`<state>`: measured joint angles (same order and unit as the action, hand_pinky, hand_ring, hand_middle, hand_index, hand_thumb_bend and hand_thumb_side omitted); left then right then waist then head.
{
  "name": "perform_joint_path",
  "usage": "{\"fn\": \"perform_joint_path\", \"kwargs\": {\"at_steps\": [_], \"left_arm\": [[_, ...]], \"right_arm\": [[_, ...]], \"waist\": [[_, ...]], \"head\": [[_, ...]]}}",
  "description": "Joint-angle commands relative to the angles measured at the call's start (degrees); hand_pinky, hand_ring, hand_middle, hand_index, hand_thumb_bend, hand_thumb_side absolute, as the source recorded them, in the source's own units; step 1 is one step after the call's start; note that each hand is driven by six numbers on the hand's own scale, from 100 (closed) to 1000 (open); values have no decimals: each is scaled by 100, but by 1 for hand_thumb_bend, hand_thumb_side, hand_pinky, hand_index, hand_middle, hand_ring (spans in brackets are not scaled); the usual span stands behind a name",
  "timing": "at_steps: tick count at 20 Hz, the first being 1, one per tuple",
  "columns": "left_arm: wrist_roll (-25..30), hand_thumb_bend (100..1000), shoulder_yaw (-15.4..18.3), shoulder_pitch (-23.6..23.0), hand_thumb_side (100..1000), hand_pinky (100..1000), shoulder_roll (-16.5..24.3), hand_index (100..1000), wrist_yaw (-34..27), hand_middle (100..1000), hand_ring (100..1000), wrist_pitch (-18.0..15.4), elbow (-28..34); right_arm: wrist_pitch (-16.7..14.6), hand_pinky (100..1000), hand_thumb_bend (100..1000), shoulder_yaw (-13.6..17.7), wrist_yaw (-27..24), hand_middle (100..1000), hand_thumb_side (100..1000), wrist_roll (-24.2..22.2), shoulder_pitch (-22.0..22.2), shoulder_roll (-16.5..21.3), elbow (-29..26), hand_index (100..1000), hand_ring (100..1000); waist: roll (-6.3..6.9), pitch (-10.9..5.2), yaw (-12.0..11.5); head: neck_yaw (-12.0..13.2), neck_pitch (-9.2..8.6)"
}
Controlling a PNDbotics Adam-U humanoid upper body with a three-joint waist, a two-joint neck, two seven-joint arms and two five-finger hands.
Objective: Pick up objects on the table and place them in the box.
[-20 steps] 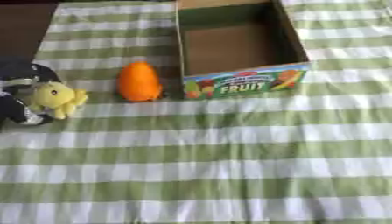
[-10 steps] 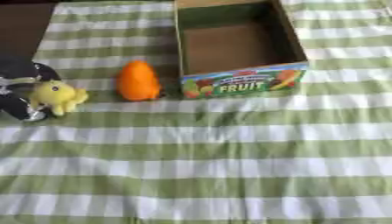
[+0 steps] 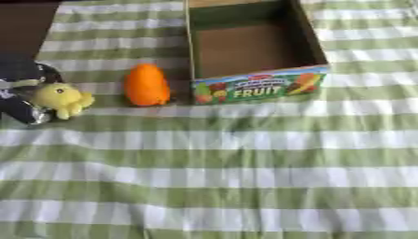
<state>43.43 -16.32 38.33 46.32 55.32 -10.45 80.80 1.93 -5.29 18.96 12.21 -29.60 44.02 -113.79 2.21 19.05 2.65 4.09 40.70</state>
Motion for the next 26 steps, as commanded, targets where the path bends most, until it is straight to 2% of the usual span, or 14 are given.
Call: {"fn": "perform_joint_path", "kwargs": {"at_steps": [1, 7, 11, 13, 14, 21, 24, 26], "left_arm": [[123, 263, 97, 84, 537, 723, 123, 913, -107, 876, 872, 1, 37], [345, 248, 164, 118, 531, 720, 168, 906, -248, 868, 868, 25, 124], [329, 168, 205, 151, 507, 700, 177, 869, -231, 829, 845, 79, 190], [232, 142, 193, 164, 505, 681, 174, 850, -131, 805, 831, 103, 214], [176, 100, 180, 165, 494, 665, 155, 835, -104, 786, 817, 106, 208], [0, 100, 147, 156, 451, 648, 145, 796, -61, 745, 784, 102, 190], [-273, 100, 172, 165, 366, 574, 158, 729, 49, 654, 717, 126, 292], [-624, 100, 197, 165, 352, 554, 159, 713, 185, 623, 700, 190, 366]], "right_arm": [[0, 740, 100, 60, -16, 788, 1000, -3, -40, 91, -80, 862, 860], [5, 741, 100, 44, 8, 787, 1000, -16, -34, 101, -80, 861, 860], [7, 741, 100, 29, 24, 787, 1000, -29, -32, 97, -80, 862, 860], [4, 741, 100, 29, 19, 787, 1000, -29, -31, 86, -80, 862, 860], [2, 741, 100, 27, 15, 787, 1000, -30, -35, 74, -80, 862, 860], [7, 742, 100, 28, 15, 787, 1000, -42, -9, 75, -80, 863, 860], [7, 741, 100, 30, 9, 786, 1000, -41, -10, 66, -80, 863, 860], [6, 741, 100, 32, 3, 786, 1000, -36, -14, 63, -80, 863, 860]], "waist": [[2, -105, -13], [17, -128, -19], [15, -146, -29], [13, -152, -30], [7, -151, -28], [-11, -157, -25], [-11, -158, -34], [-17, -155, -37]], "head": [[-6, -26], [-22, -11], [-24, -16], [-19, -32], [-12, -53], [-16, -58], [-26, -47], [-34, -40]]}}
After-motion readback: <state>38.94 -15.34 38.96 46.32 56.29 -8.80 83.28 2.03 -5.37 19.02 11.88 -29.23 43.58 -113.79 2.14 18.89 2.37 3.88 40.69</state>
